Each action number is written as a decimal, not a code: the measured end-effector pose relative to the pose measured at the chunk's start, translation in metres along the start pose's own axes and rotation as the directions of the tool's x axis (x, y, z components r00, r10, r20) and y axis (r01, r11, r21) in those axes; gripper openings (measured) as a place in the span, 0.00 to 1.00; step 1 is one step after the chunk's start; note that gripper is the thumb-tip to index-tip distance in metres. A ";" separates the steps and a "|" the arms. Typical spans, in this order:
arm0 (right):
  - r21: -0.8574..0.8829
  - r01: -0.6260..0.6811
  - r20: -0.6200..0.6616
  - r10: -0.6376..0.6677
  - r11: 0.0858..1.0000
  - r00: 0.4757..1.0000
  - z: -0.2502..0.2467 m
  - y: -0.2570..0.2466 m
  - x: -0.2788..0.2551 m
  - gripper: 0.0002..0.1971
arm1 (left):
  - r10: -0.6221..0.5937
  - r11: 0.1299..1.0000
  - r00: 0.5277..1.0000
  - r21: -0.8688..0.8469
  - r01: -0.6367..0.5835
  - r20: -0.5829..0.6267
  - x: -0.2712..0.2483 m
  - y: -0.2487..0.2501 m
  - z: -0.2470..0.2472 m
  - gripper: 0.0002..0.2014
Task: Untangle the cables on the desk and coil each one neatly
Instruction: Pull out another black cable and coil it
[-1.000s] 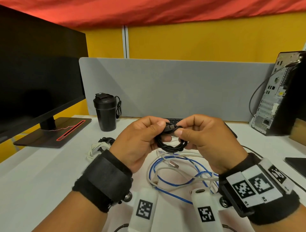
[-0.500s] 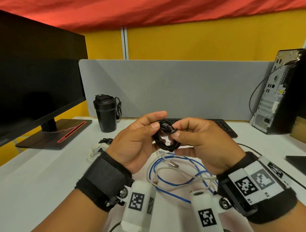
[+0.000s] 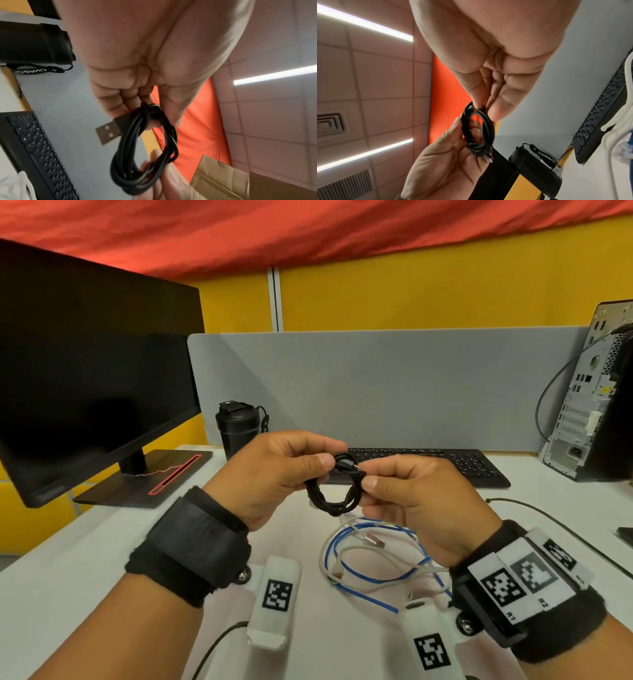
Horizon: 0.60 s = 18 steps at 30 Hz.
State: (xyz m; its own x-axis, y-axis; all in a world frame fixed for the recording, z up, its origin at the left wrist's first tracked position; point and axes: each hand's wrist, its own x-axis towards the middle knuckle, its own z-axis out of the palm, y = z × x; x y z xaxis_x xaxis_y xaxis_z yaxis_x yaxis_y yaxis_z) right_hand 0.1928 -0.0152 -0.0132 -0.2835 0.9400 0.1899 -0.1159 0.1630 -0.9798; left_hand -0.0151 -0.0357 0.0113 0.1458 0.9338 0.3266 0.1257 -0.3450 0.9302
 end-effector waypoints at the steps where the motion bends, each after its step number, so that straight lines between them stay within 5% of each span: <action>1: 0.030 -0.004 -0.003 0.004 1.000 1.000 -0.003 -0.003 0.001 0.07 | -0.019 1.000 1.000 -0.008 0.019 -0.025 0.003 0.003 -0.002 0.09; 8: 0.069 -0.004 -0.068 0.009 0.998 0.998 -0.016 -0.008 0.004 0.05 | -0.175 0.925 0.972 0.312 0.217 -0.157 0.001 0.017 -0.068 0.05; 18: 0.042 -0.036 -0.054 0.038 0.998 0.998 -0.027 -0.009 0.008 0.05 | -0.448 0.488 0.877 0.774 0.403 -0.174 -0.008 -0.021 -0.108 0.03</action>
State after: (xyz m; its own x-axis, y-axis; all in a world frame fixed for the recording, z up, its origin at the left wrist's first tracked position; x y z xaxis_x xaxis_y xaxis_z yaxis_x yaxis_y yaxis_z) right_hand 0.2174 -0.0005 -0.0044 -0.2359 0.9604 0.1484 -0.1452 0.1162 -0.9826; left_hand -0.1246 -0.0258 0.0072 -0.0995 0.9899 -0.1006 0.8798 0.1347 0.4558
